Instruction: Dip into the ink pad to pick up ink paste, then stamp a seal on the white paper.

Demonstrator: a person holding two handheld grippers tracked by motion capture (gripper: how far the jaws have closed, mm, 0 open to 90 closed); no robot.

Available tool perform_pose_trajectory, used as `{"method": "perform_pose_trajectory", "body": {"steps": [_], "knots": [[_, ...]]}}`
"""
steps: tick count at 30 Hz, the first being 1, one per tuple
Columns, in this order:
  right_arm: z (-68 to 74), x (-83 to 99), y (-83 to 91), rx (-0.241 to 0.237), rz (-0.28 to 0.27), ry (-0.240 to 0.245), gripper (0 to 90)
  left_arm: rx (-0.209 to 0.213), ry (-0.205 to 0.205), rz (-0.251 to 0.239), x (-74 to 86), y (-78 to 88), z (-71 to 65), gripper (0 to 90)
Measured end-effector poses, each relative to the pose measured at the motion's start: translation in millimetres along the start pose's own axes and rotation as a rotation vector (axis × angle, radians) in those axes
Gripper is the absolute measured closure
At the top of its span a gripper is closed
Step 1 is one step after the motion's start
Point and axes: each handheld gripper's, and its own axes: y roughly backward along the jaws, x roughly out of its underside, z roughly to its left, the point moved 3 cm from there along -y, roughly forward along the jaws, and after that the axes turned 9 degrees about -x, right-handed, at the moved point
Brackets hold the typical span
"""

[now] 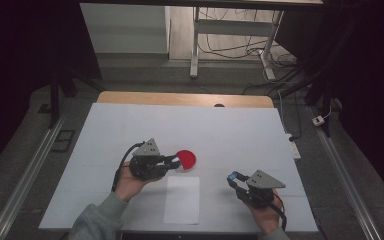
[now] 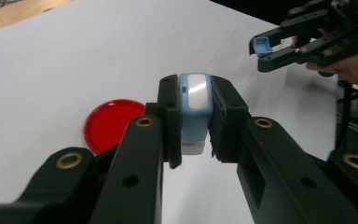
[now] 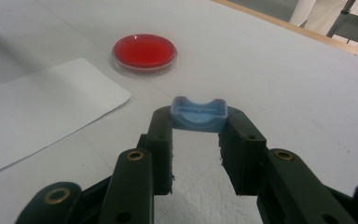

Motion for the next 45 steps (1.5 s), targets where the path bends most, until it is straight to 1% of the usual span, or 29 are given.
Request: {"method": "perform_pose_trajectory", "body": {"steps": [2,4,7,18,22,26,38,45], "knots": [[-0.1,-0.3,0.5,0.001,-0.001,0.001,65.6,0.0,-0.003,0.003,1.2,1.0,-2.7,76.0],[-0.2,-0.3,0.7,0.001,-0.003,0.0,65.7,0.003,0.002,-0.001,1.3,2.2,-5.7,75.9],[-0.3,-0.8,0.9,0.001,-0.008,0.004,65.7,0.002,-0.007,-0.001,1.2,4.3,-8.9,76.0],[-0.9,-0.6,1.1,0.001,-0.006,0.004,65.6,0.01,-0.006,-0.002,4.3,8.5,-16.7,75.9],[-0.5,-0.8,1.1,0.001,-0.006,0.005,65.7,0.015,-0.012,0.006,8.0,9.2,-20.5,75.9],[-0.1,-1.0,0.7,0.0,-0.005,0.004,65.7,0.023,-0.018,0.026,14.5,8.4,-24.4,75.9],[0.3,-0.5,-0.5,-0.006,-0.002,0.002,65.6,0.036,-0.019,0.049,25.2,8.3,-31.8,75.9],[0.7,-0.3,-1.5,-0.007,0.004,0.004,65.6,0.047,-0.028,0.067,29.7,3.3,-37.3,75.8]]}}
